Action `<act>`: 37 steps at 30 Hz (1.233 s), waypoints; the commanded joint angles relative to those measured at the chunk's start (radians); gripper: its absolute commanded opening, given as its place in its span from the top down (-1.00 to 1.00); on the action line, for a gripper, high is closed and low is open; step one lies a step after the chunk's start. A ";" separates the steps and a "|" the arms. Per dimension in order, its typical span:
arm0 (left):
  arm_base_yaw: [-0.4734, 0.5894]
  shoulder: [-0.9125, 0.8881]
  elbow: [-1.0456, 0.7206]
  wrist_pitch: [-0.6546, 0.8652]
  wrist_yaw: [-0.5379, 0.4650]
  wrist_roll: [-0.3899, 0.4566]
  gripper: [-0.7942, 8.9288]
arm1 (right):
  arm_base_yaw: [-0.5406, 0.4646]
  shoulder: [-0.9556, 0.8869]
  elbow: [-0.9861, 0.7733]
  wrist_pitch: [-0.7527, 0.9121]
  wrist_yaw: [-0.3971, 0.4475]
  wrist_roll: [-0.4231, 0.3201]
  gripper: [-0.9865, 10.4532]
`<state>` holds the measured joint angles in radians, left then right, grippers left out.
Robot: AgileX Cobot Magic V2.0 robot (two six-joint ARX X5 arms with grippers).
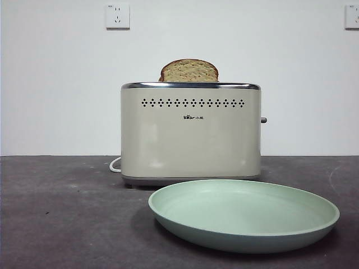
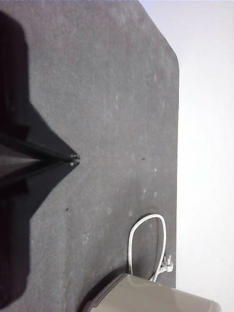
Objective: Take the bread from the toaster,put the bread on the plate,put the plate on the table
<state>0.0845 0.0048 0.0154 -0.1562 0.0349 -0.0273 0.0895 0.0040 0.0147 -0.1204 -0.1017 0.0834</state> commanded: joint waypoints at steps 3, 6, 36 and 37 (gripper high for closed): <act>0.002 -0.002 -0.012 0.007 0.001 -0.008 0.84 | -0.003 -0.002 -0.009 0.011 0.003 0.018 0.83; 0.002 -0.002 0.000 0.006 0.042 -0.054 0.85 | -0.003 -0.002 -0.008 0.026 -0.002 0.066 0.85; 0.001 0.385 0.800 -0.536 0.480 -0.061 0.85 | -0.002 0.680 0.932 -0.689 -0.475 -0.090 0.85; 0.001 0.396 0.819 -0.560 0.502 -0.047 0.85 | -0.001 0.693 0.956 -0.729 -0.484 -0.108 0.85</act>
<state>0.0841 0.4007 0.8257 -0.7105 0.5213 -0.1184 0.0895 0.6949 0.9588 -0.8246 -0.5777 0.0364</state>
